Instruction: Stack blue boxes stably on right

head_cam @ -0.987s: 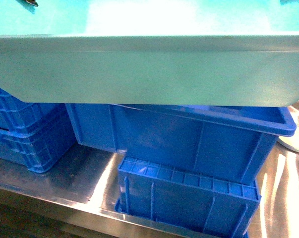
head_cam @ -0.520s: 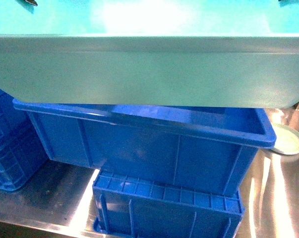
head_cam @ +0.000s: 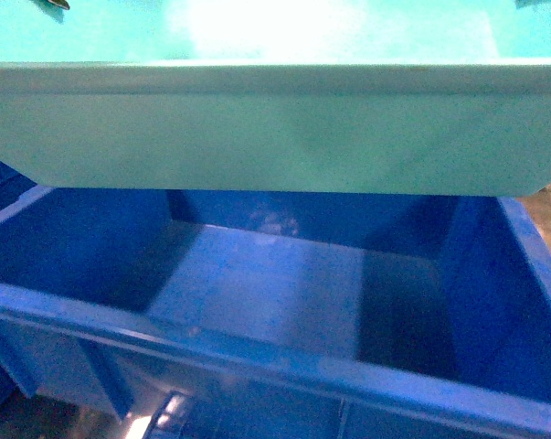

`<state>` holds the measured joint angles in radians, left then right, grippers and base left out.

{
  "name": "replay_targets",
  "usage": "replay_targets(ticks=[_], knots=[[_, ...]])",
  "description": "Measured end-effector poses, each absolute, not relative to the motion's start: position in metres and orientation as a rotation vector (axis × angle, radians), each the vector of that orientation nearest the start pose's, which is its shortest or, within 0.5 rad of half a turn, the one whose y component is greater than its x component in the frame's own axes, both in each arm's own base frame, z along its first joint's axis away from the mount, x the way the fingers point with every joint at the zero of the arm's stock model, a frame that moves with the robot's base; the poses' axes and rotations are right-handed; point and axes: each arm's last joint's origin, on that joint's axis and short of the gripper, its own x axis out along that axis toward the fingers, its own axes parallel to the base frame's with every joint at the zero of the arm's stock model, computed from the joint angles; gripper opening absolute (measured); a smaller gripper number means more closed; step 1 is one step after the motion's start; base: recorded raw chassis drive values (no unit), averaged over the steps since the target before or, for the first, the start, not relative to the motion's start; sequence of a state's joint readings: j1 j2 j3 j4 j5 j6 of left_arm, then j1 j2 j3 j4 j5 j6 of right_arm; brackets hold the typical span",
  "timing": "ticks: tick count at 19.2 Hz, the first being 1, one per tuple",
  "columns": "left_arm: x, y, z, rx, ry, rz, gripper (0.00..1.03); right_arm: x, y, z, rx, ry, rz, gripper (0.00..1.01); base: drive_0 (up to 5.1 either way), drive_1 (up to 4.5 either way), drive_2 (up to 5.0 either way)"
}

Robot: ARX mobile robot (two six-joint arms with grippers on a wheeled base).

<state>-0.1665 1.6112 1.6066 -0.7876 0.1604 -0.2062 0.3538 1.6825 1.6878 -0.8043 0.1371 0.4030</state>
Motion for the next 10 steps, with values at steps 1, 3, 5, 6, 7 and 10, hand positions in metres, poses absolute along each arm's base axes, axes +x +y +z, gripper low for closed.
replay_targets(ticks=[1, 3, 5, 6, 7, 10], knots=[[0.3382, -0.0615, 0.3577, -0.191, 0.823, -0.227, 0.02, 0.3405, 0.1215, 0.3582, 0.187, 0.8, 0.046, 0.02, 0.0, 0.0, 0.0], [0.3391, -0.0617, 0.3562, -0.19, 0.829, -0.225, 0.02, 0.343, 0.1225, 0.3546, 0.184, 0.809, 0.044, 0.02, 0.0, 0.0, 0.0], [0.3394, -0.0616, 0.3562, -0.19, 0.827, -0.223, 0.02, 0.343, 0.1225, 0.3547, 0.185, 0.808, 0.044, 0.02, 0.0, 0.0, 0.0], [0.339, -0.0616, 0.3561, -0.19, 0.83, -0.222, 0.02, 0.3431, 0.1225, 0.3545, 0.184, 0.809, 0.044, 0.02, 0.0, 0.0, 0.0], [0.339, -0.0616, 0.3561, -0.19, 0.831, -0.222, 0.02, 0.343, 0.1225, 0.3546, 0.185, 0.809, 0.044, 0.02, 0.0, 0.0, 0.0], [0.3388, -0.0618, 0.3558, -0.191, 0.835, -0.229, 0.02, 0.3429, 0.1224, 0.3546, 0.184, 0.81, 0.044, 0.02, 0.0, 0.0, 0.0]])
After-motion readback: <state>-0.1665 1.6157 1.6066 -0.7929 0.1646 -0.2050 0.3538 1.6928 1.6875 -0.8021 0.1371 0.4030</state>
